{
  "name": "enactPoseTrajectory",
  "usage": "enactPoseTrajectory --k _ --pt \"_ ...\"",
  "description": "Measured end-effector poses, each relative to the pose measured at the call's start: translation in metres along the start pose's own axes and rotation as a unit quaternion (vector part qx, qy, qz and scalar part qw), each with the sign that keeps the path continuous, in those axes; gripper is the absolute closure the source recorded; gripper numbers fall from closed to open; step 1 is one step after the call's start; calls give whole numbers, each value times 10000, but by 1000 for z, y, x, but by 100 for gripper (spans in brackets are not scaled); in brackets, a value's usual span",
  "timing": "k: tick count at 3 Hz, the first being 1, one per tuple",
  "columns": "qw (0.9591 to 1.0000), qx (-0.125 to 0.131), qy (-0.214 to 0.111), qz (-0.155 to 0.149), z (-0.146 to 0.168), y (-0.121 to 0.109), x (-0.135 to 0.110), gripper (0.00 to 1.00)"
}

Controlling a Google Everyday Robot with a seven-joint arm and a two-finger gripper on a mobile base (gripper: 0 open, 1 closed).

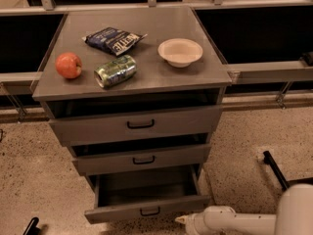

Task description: Close bottom drawer

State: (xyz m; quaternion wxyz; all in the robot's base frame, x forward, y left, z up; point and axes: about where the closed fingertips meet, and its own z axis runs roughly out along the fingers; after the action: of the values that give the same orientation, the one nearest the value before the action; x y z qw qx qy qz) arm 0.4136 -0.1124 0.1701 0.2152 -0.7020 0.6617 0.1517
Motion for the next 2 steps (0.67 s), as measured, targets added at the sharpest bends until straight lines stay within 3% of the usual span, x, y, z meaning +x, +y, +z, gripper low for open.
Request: enactPoseTrajectory --k 1,2 --pt "9986 221 -490 28 -2 -28 11 71" --pt "9977 302 -597 -83 -2 -45 16 94"
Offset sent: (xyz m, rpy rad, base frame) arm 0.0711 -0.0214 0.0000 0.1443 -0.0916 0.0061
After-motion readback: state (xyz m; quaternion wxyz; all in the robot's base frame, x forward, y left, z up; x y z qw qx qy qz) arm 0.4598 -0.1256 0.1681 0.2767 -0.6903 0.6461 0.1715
